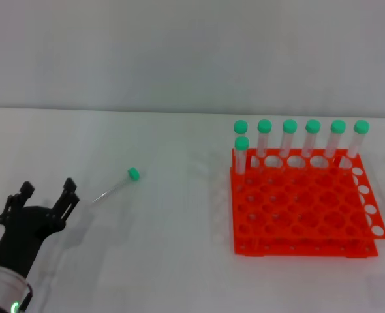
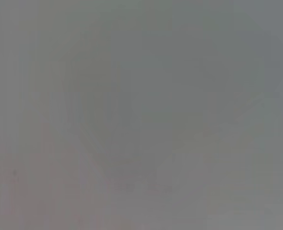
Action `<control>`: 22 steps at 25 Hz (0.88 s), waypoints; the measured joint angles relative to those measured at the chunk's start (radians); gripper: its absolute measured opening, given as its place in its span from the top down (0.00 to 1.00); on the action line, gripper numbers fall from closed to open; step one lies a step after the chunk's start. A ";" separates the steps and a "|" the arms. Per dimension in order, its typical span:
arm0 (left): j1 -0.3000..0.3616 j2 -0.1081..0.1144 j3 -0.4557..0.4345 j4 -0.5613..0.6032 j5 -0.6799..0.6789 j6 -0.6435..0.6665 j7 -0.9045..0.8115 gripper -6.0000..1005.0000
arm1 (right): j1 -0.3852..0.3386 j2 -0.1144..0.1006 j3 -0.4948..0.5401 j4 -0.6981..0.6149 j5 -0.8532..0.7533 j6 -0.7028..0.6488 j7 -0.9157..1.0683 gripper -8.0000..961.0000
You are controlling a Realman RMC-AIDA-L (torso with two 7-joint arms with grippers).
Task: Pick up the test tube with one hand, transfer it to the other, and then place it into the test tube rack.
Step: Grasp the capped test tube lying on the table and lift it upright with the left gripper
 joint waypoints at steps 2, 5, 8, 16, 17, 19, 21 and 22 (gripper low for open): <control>-0.015 0.003 0.000 0.003 0.001 -0.013 -0.013 0.13 | -0.002 0.000 0.000 0.000 0.003 0.000 0.000 0.12; -0.061 0.017 0.001 -0.018 0.019 -0.027 -0.089 0.14 | -0.002 0.000 0.000 0.001 0.011 0.000 0.000 0.12; -0.133 0.044 0.005 -0.111 0.109 -0.037 -0.287 0.17 | -0.001 0.000 0.001 0.001 0.012 0.000 0.000 0.12; -0.358 0.135 0.078 -0.424 0.472 -0.023 -0.898 0.26 | 0.009 0.000 0.002 0.001 0.013 0.000 0.000 0.12; -0.377 0.144 0.116 -0.446 0.487 -0.022 -0.947 0.28 | 0.011 0.000 0.002 0.001 0.013 0.001 0.000 0.12; -0.425 0.161 0.258 -0.517 0.512 -0.010 -1.086 0.31 | 0.015 0.000 0.002 0.001 0.013 0.001 -0.001 0.12; -0.464 0.167 0.323 -0.582 0.569 0.028 -1.173 0.33 | 0.019 0.000 0.002 0.001 0.013 0.004 -0.006 0.12; -0.492 0.168 0.342 -0.628 0.627 0.063 -1.216 0.33 | 0.020 0.000 0.002 0.001 0.013 0.007 -0.008 0.12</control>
